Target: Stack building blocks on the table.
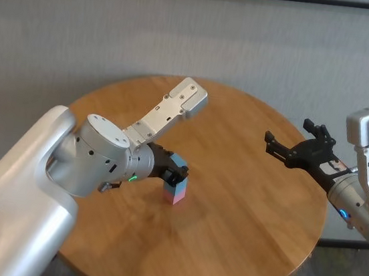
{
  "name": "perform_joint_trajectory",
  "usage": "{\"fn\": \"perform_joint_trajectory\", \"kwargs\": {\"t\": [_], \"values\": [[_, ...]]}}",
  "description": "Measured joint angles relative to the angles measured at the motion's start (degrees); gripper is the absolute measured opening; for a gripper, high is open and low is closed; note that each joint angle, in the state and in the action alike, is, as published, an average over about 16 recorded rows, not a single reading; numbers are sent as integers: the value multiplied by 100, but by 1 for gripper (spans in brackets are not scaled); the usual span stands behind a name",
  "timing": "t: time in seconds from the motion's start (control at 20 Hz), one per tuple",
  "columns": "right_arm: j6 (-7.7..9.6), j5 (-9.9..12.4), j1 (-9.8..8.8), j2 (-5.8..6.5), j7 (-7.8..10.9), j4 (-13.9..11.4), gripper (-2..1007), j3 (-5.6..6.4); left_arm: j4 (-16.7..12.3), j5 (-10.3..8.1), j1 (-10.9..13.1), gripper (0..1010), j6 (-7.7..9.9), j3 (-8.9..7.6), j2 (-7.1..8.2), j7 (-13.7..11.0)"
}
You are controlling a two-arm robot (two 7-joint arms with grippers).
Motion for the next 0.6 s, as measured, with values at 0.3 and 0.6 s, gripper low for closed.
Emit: {"fn": "perform_joint_trajectory", "kwargs": {"t": [0.3, 0.6], "values": [[0, 0, 0, 0, 0, 0, 1001, 0, 2, -7, -5, 511, 3, 6, -2, 10], [0, 0, 0, 0, 0, 0, 1000, 0, -48, 8, -19, 669, 17, 17, 6, 13]]}}
